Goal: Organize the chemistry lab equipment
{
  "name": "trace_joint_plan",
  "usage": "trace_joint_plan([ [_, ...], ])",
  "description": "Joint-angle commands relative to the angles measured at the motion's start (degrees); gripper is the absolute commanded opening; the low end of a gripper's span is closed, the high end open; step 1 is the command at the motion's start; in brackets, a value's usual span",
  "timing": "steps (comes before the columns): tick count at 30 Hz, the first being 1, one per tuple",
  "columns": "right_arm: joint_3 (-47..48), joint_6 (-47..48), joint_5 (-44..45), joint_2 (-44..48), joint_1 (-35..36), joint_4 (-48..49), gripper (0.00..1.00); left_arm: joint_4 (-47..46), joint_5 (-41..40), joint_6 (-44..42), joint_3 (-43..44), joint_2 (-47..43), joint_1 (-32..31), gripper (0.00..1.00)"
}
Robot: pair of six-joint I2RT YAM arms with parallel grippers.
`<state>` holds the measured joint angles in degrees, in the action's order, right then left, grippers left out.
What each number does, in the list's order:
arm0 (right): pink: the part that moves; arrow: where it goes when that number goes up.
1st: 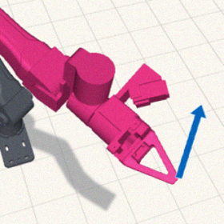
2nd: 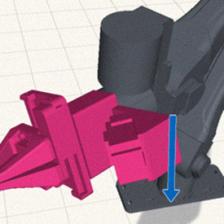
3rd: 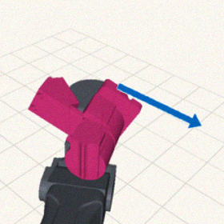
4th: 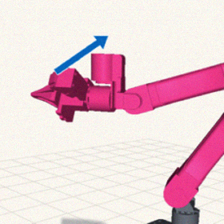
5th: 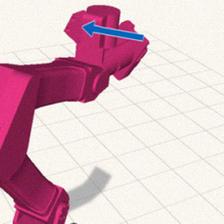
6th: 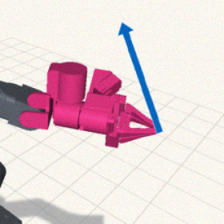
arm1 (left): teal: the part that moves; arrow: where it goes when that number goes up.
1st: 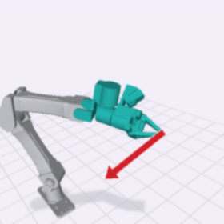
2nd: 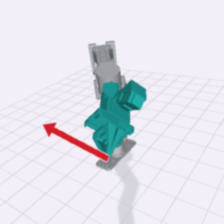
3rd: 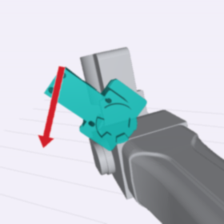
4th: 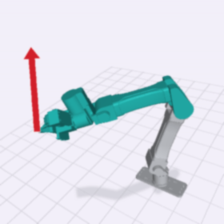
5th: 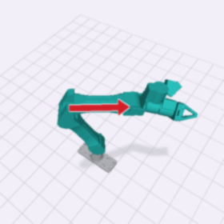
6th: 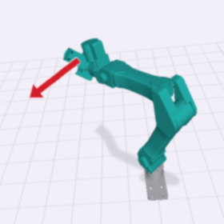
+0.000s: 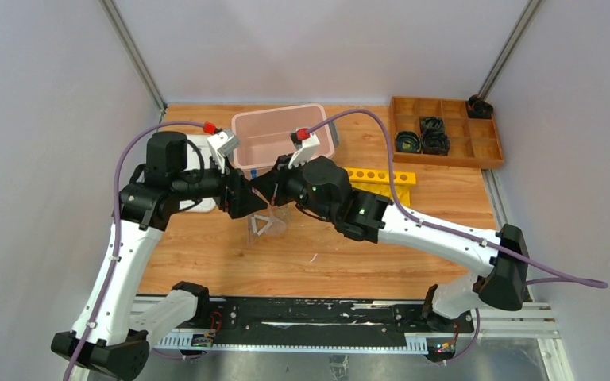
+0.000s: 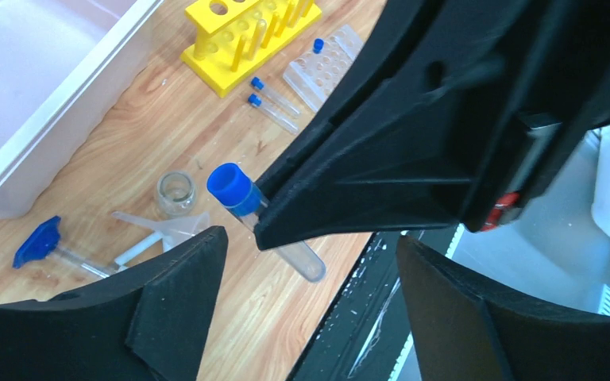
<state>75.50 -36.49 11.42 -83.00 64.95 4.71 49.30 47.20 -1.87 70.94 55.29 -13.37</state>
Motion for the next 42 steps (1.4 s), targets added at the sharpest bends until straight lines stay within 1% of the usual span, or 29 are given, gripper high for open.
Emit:
trace_joint_plan([
  [1,-0.9,0.4,4.3,3.3,1.9,8.5,0.00,-1.7,3.8,1.6,0.1,-0.8,-0.2,0.79],
  [4,-1.7,0.9,5.0,3.8,2.4,9.4,0.00,-2.1,4.4,2.9,0.0,-1.1,-0.2,0.71],
  [6,-2.5,1.1,5.7,4.1,2.7,10.2,0.00,-2.1,4.8,2.7,-0.2,-1.2,-0.2,0.62],
  [12,-3.9,1.9,6.5,4.7,3.1,11.7,0.00,-2.1,3.2,2.0,-0.8,-1.4,-0.2,0.18],
  [14,-3.7,2.3,6.4,4.6,3.2,11.5,0.00,-2.1,2.8,1.3,-0.9,-1.3,-0.2,0.10],
  [15,-3.4,2.4,6.5,4.3,3.2,11.5,0.03,-2.2,2.8,0.5,-1.0,-1.3,-0.2,0.08],
  [16,-2.7,2.4,6.4,4.0,3.0,10.6,0.09,-2.1,2.8,0.0,-1.2,-1.3,-0.2,0.06],
  [17,-1.2,2.2,6.3,3.6,2.8,7.7,0.16,-2.1,2.8,-0.7,-1.5,-1.5,-0.2,0.05],
  [18,1.3,1.8,6.4,3.0,2.4,3.8,0.23,-2.1,2.6,-1.7,-1.8,-1.7,-0.2,0.04],
  [19,4.0,1.1,6.1,2.2,1.7,-1.0,0.28,-2.1,2.4,-2.8,-2.2,-2.0,-0.2,0.03],
  [21,8.9,0.3,3.9,0.3,0.2,-9.4,0.36,-1.6,1.7,-5.8,-2.8,-2.9,-0.3,0.01],
  [22,11.3,-0.3,2.1,-0.7,-0.8,-13.4,0.39,-1.2,1.3,-7.5,-3.0,-3.3,-0.3,0.00],
  [25,18.0,-0.7,-4.3,-3.7,-3.1,-22.2,0.40,-0.2,-0.4,-12.0,-3.3,-4.3,-0.3,0.00],
  [30,24.2,1.6,-10.4,-6.7,-3.7,-29.0,0.40,1.8,-1.4,-15.4,-3.3,-4.5,-0.3,0.00],
  [34,25.7,1.8,-15.3,-7.7,-4.4,-30.2,0.40,2.5,-2.1,-16.9,-3.7,-5.0,-0.3,0.00],
  [42,26.8,1.7,-17.9,-8.6,-4.7,-31.0,0.40,3.3,-3.6,-18.4,-4.0,-5.1,-0.3,0.00],
])
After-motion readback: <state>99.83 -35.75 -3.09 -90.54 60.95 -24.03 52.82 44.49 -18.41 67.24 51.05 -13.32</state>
